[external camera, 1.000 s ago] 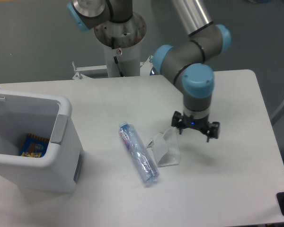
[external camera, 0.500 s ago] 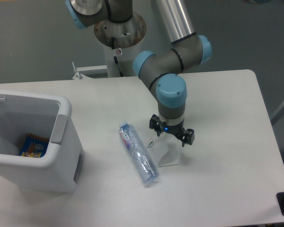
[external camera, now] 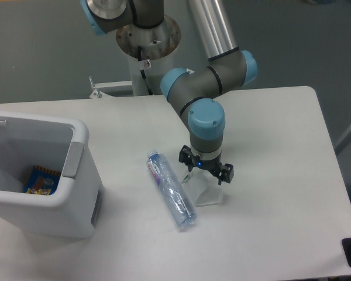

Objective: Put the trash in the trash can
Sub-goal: 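Lower the gripper and close it on the white tissue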

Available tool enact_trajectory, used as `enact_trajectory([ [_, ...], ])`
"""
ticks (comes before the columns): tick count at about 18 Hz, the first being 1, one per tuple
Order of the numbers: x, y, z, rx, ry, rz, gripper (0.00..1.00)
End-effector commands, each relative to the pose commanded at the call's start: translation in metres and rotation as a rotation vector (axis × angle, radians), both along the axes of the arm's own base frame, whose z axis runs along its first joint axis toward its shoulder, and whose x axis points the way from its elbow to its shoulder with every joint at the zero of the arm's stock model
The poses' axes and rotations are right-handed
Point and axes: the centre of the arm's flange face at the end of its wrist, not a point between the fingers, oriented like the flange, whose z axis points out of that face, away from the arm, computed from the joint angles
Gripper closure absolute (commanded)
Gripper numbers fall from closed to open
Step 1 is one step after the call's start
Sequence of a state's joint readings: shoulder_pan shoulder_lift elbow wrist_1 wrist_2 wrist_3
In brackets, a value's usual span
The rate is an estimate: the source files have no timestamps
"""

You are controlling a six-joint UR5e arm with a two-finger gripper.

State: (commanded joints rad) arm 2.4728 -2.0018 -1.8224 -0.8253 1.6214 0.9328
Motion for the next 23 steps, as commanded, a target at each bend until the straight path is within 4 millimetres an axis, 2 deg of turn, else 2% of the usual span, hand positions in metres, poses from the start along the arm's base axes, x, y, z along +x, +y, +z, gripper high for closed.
enact_trajectory([
  [2, 0.003, 0.006, -0.001, 0.002, 0.001, 0.025, 0.53],
  [4, 0.003, 0.007, -0.004, 0.003, -0.002, 0.07, 0.89],
  [5, 0.003, 0.008, -0.003, 0.006, -0.001, 0.072, 1.0],
  [11, -0.003, 0.011, 0.006, 0.017, 0.013, 0.069, 1.0],
  [18, -0.016, 0.008, 0.033, 0.049, 0.045, 0.091, 1.0],
  [20, -0.027, 0.003, 0.042, 0.067, 0.053, 0.11, 1.0],
  [23, -0.037, 0.008, 0.055, 0.141, 0.033, 0.131, 1.0],
])
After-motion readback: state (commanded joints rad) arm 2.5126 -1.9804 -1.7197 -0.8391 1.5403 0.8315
